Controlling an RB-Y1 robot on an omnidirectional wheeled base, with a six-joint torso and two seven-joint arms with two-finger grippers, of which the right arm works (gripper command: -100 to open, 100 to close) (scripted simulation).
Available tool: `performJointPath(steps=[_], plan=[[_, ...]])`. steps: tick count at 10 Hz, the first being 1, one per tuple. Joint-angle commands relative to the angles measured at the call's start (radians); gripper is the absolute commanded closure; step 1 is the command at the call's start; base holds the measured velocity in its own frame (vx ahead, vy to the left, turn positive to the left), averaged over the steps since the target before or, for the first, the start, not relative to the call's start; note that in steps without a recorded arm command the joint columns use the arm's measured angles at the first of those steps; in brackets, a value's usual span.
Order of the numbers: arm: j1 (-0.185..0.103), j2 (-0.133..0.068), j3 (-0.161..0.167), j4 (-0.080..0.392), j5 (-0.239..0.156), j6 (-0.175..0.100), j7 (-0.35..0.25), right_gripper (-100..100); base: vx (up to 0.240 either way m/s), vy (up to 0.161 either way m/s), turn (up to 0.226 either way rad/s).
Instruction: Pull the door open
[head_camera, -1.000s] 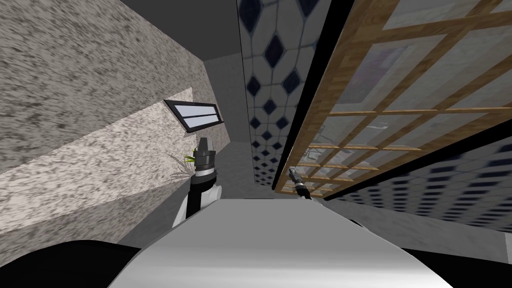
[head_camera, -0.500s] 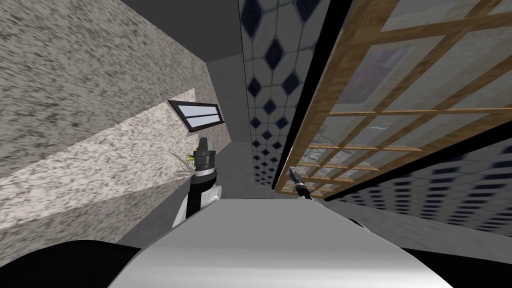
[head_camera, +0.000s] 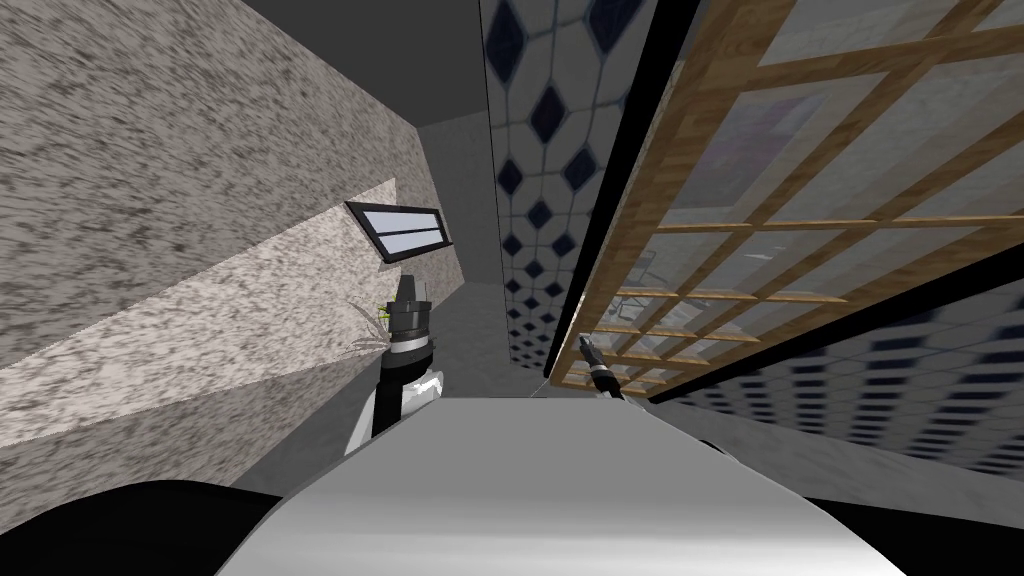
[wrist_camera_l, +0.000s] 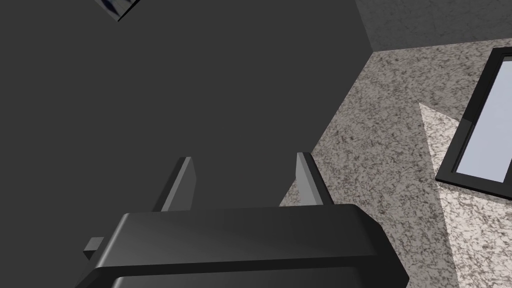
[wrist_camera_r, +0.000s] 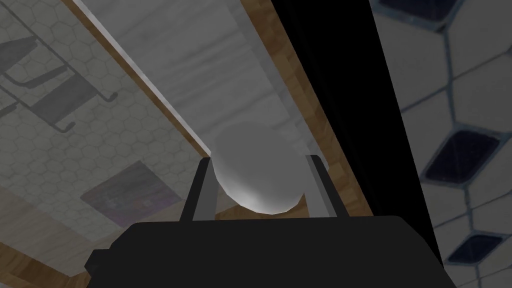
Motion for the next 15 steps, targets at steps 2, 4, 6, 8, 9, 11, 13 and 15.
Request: performJointPath(steps=[2,4,6,8,9,11,13,15], plan=[[-0.002,0.006,0.008,0.011,-0.007,-0.005,-0.064,100,-0.022,-0.012,0.024],[-0.001,0.006,0.011,0.01,-0.013,-0.004,-0.098,100,-0.024,-0.011,0.028],[-0.001,0.006,0.013,0.008,-0.018,-0.003,-0.132,100,-0.01,-0.004,0.014],[0.0,0.005,0.019,0.005,-0.029,-0.001,-0.189,100,-0.036,-0.014,0.046],[0.0,0.005,0.019,0.005,-0.029,-0.001,-0.201,100,-0.027,-0.016,0.02],[0.001,0.005,0.025,0.002,-0.041,0.001,-0.263,100,-0.032,-0.013,0.034],[0.002,0.004,0.028,0.001,-0.047,0.002,-0.31,100,-0.022,-0.012,0.023],[0.003,0.004,0.031,-0.001,-0.053,0.003,-0.354,100,-0.021,-0.007,0.024]])
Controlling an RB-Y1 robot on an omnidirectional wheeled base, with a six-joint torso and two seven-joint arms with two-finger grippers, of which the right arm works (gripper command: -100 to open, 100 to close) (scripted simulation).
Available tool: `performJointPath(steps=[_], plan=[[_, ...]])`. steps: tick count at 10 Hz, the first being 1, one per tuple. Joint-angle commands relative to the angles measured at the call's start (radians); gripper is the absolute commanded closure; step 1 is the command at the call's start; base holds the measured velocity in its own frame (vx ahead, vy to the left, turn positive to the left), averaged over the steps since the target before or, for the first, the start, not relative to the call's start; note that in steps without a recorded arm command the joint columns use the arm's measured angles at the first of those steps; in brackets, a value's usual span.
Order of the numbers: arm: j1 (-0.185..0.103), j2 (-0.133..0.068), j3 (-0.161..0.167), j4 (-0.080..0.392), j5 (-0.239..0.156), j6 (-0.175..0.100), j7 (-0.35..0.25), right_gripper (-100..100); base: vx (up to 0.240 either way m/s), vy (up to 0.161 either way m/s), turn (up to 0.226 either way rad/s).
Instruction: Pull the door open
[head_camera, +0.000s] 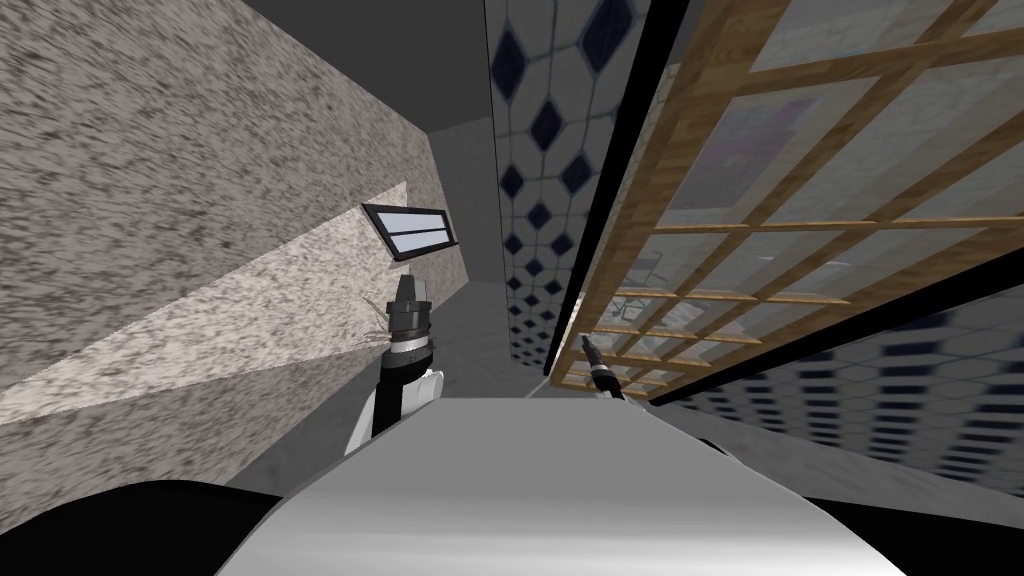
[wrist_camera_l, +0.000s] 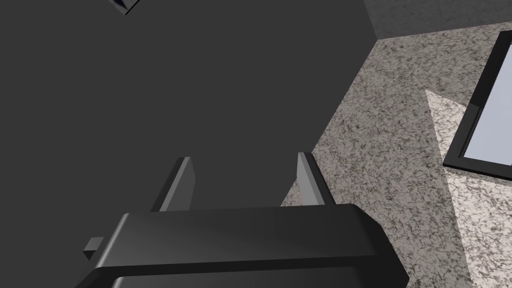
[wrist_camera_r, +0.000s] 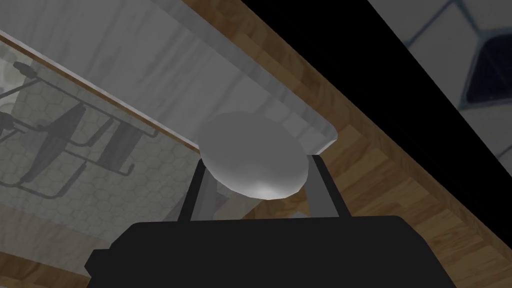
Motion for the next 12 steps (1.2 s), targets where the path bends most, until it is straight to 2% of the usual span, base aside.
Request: performJointPath(steps=[1,3,4,8,10,12], plan=[[0.005,0.01,0.012,-0.004,-0.006,0.007,-0.05,100,-0.024,-0.017,0.048],[0.006,0.009,0.015,-0.006,-0.012,0.008,-0.101,100,-0.024,-0.011,0.013],[0.006,0.009,0.015,-0.006,-0.012,0.008,-0.106,100,-0.02,-0.012,0.023],[0.008,0.009,0.024,-0.011,-0.031,0.011,-0.219,100,-0.026,-0.014,0.036],[0.008,0.009,0.024,-0.011,-0.031,0.011,-0.228,100,-0.018,-0.004,0.001],[0.009,0.008,0.03,-0.014,-0.044,0.014,-0.293,100,-0.025,-0.011,0.044]])
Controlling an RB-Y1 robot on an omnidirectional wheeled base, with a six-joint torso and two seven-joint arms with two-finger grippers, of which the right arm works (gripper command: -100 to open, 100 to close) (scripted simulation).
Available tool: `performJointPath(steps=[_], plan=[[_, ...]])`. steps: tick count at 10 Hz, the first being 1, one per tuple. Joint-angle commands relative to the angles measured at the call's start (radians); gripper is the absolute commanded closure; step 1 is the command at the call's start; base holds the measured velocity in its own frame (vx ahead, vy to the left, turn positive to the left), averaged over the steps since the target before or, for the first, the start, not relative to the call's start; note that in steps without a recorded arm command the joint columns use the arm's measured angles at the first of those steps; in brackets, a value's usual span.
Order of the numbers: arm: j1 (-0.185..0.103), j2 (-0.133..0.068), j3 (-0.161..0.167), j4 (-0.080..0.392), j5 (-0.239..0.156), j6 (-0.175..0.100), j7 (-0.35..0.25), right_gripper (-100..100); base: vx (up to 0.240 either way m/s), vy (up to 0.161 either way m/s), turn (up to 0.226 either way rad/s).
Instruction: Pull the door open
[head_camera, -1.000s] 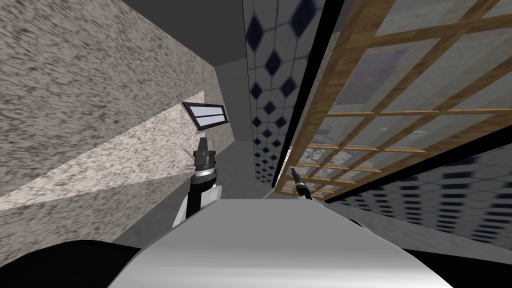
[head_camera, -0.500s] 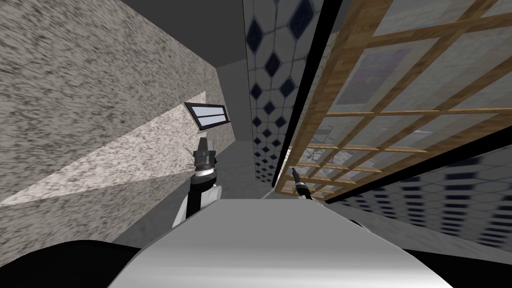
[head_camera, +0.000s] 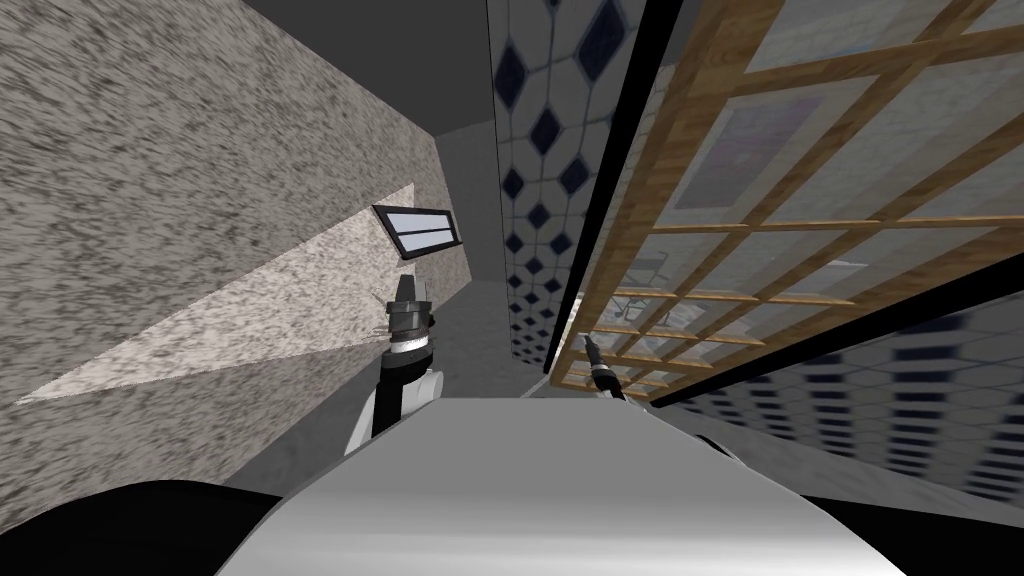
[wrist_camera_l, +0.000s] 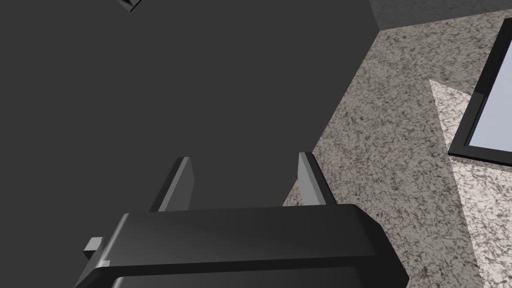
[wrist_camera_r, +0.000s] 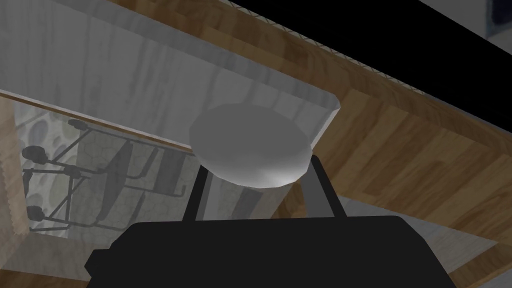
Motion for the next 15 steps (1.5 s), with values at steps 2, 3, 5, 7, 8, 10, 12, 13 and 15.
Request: performJointPath(steps=[2,3,5,7,8,10,12,13,15], plan=[[0.021,0.014,0.015,-0.035,-0.005,0.017,-0.07,100,-0.024,-0.015,0.026],[0.021,0.014,0.015,-0.035,-0.005,0.017,-0.08,100,-0.023,-0.005,0.027],[0.022,0.014,0.018,-0.037,-0.012,0.018,-0.121,100,-0.025,-0.005,0.017],[0.023,0.013,0.021,-0.039,-0.018,0.019,-0.162,100,-0.012,-0.011,0.023],[0.023,0.013,0.025,-0.041,-0.025,0.021,-0.19,100,-0.029,-0.011,0.052],[0.024,0.013,0.028,-0.042,-0.032,0.022,-0.241,100,-0.028,-0.01,0.023],[0.025,0.013,0.031,-0.044,-0.038,0.023,-0.284,100,-0.024,-0.012,0.014],[0.025,0.013,0.031,-0.044,-0.038,0.023,-0.287,100,-0.018,-0.007,0.028],[0.025,0.012,0.035,-0.046,-0.045,0.024,-0.329,100,-0.021,-0.011,0.037]])
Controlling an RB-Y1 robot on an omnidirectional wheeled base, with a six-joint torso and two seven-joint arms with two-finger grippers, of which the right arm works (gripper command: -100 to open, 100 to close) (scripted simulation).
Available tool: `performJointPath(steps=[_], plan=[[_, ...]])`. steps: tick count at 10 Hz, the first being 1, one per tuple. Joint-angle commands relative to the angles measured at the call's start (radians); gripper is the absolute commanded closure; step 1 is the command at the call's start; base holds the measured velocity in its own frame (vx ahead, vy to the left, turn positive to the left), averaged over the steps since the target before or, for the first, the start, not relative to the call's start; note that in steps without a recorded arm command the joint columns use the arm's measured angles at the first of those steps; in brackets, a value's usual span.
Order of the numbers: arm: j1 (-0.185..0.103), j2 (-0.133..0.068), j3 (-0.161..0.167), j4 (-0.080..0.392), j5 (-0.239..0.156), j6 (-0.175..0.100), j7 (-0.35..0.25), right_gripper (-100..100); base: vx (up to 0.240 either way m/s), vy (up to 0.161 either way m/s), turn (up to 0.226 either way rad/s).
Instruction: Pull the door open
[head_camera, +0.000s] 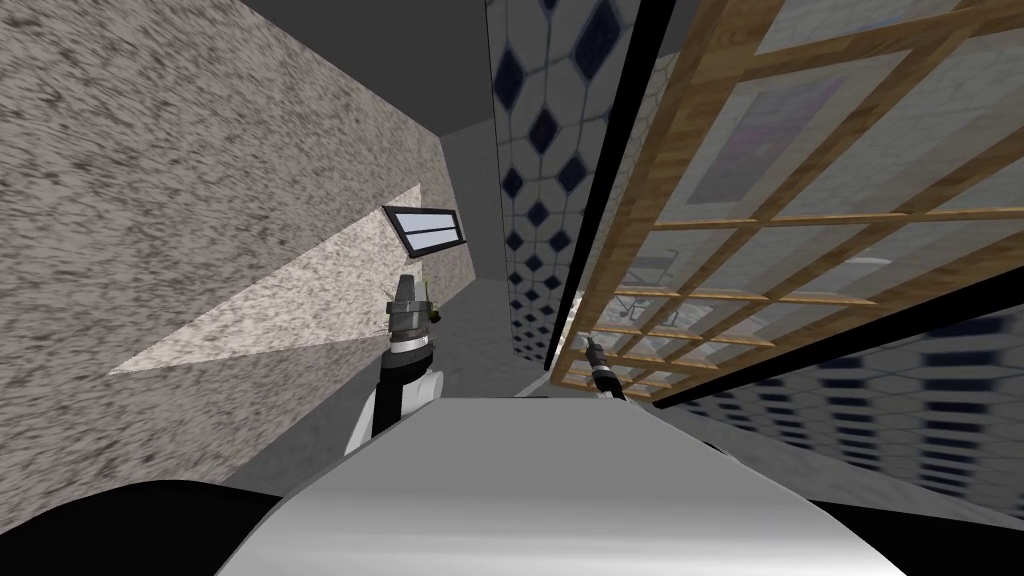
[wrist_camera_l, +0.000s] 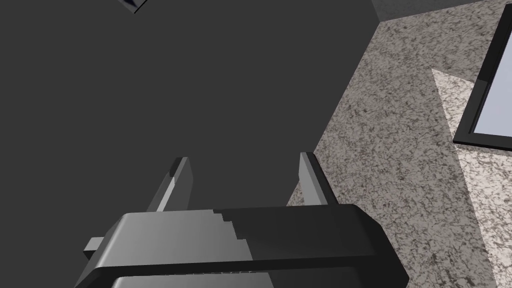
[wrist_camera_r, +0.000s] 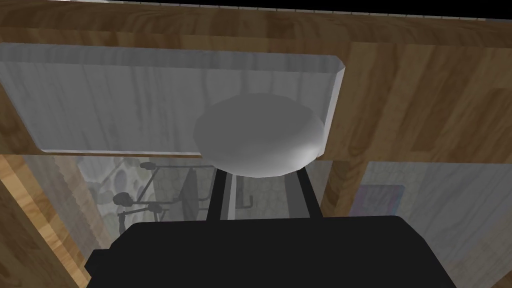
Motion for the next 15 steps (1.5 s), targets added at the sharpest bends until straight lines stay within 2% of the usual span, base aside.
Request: performJointPath(steps=[1,2,3,5,6,7,8,9,10,12,13,15], plan=[[-0.006,0.015,0.015,0.004,-0.002,-0.008,-0.05,100,-0.027,-0.01,0.036],[-0.006,0.015,0.015,0.004,-0.002,-0.008,-0.05,100,-0.024,-0.009,0.002],[-0.006,0.015,0.018,0.002,-0.008,-0.007,-0.089,100,-0.025,-0.007,0.02],[-0.006,0.015,0.018,0.002,-0.008,-0.007,-0.092,100,-0.014,-0.005,0.02],[-0.005,0.015,0.021,0.0,-0.015,-0.005,-0.134,100,-0.013,-0.009,0.028],[-0.005,0.015,0.021,0.0,-0.015,-0.005,-0.134,100,-0.02,-0.011,0.019],[-0.004,0.015,0.025,-0.002,-0.022,-0.004,-0.172,100,-0.027,-0.01,0.041],[-0.004,0.015,0.025,-0.002,-0.022,-0.004,-0.175,100,-0.017,-0.005,0.016],[-0.004,0.014,0.028,-0.003,-0.028,-0.003,-0.216,100,-0.021,-0.008,0.035],[-0.003,0.014,0.031,-0.005,-0.035,-0.002,-0.259,100,-0.033,-0.013,0.031],[0.022,0.009,0.017,-0.038,-0.04,0.031,-0.277,-100,-0.031,-0.014,-0.008],[0.02,0.014,0.014,-0.039,-0.039,0.033,-0.318,-100,-0.039,-0.013,-0.009]])
